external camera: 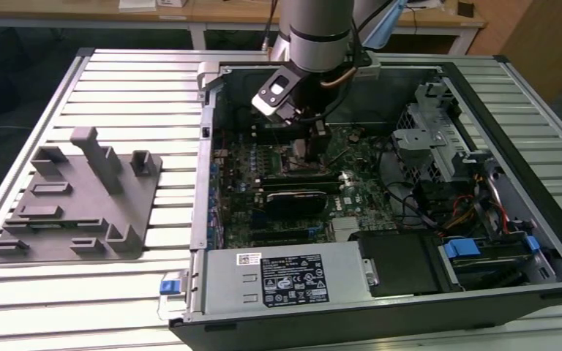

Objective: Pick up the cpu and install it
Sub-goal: 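Place the cpu into insertion slot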

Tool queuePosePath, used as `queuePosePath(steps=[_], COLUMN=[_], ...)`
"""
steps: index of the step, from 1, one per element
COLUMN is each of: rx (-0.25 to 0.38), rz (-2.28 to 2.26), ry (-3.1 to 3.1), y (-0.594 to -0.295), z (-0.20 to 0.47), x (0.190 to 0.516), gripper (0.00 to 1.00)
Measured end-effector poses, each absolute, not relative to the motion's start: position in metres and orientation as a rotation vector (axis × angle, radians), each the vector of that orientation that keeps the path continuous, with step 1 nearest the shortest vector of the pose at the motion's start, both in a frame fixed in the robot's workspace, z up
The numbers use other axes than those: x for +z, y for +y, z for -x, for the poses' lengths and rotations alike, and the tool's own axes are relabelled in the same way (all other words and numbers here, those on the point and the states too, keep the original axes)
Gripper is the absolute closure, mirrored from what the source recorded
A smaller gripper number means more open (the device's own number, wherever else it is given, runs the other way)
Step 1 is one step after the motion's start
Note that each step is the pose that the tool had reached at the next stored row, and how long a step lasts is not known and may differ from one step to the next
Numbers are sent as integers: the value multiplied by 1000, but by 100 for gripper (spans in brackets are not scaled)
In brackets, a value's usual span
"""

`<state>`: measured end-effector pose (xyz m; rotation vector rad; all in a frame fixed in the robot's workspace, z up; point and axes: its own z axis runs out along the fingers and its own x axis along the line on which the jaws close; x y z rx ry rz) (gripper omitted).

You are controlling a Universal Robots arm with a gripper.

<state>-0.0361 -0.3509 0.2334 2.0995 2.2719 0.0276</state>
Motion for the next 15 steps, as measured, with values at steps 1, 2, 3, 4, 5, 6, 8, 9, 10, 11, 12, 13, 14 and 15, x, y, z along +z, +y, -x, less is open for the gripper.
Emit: queuePosePath(steps=[1,2,3,4,5,6,8,9,10,11,12,13,14,15], rx=[28,28,27,27,27,27,27,27,27,26,26,26,25,25], rz=[-2099,-2099,-2099,-2099,-2099,-2099,-2099,-2099,-2099,-2099,-2099,-2099,-2099,-2098], ry=[2272,2272,2272,2272,2272,2272,2272,2272,2271,2271,2271,2271,2271,2271], y=[-350,-349,-348,-348,-347,-346,-345,-344,-344,-344,-344,-344,-343,-343], z=[36,36,36,36,36,36,36,36,36,36,36,36,36,36], x=[232,230,229,228,226,225,223,222,220,219,218,217,216,215], gripper=[46,46,46,46,46,46,46,46,46,46,46,46,46,46])
